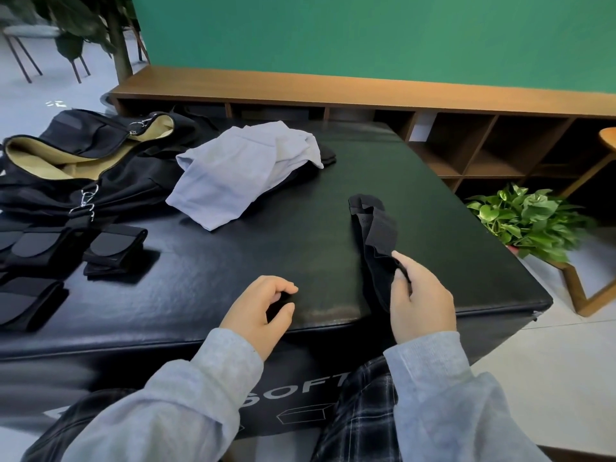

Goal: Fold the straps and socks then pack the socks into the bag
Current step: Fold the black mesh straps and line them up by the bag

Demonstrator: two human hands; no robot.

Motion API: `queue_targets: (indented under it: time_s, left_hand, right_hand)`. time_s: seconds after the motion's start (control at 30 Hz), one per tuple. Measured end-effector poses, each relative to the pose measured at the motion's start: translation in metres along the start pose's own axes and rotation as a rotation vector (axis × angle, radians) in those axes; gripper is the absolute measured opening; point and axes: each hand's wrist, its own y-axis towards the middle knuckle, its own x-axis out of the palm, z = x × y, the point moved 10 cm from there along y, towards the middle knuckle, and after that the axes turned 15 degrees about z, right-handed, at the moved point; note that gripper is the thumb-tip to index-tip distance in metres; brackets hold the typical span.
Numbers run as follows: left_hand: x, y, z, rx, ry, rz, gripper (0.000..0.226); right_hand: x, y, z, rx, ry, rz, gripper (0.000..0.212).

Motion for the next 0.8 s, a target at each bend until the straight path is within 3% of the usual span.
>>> queue_targets:
  time_s: [0.17, 0.33, 0.53, 0.67, 0.8]
  left_hand:
    - [0.001, -0.001, -0.002, -0.017, -0.048, -0.003, 0.042]
    - [0.004, -0.001, 0.008, 0.074, -0.011, -0.052, 0.06]
    - [0.007, 0.001, 0.011, 0.132, 0.119, -0.093, 0.042]
    - [0.004, 0.002, 0.008, 0.12, 0.137, -0.032, 0.027]
    - [0.002, 0.0, 0.011, 0.117, 0.109, -0.016, 0.026]
  right_hand:
    - [0.033, -0.026, -0.03, -0.255, 0.054, 0.01, 0.036]
    - [0.084, -0.067, -0.045, -0.506, -0.035, -0.165, 0.043]
    - [0.086, -0.07, -0.047, -0.567, 0.044, -0.187, 0.049]
    - [0.079, -0.064, -0.039, -0.401, 0.17, -0.195, 0.042]
    - [0.041, -0.038, -0.044, -0.429, 0.158, 0.053, 0.036]
